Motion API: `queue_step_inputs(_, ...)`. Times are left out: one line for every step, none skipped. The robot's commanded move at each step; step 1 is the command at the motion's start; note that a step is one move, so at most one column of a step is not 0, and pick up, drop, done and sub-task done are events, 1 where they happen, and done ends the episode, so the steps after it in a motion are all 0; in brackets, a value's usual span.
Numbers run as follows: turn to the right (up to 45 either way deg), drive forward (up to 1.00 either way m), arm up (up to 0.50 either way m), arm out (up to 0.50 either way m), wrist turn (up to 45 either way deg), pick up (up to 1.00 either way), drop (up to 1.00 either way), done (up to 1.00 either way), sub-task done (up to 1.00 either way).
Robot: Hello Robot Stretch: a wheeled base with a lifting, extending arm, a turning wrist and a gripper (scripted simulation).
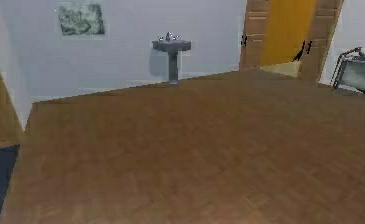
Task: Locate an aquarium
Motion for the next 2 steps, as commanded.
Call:
queue_step_inputs(-33.0,0.0,0.0,0.0,0.0,0.0,0.0,0.0,0.0)
queue_step_inputs(0.0,1.0,0.0,0.0,0.0,0.0,0.0,0.0,0.0)
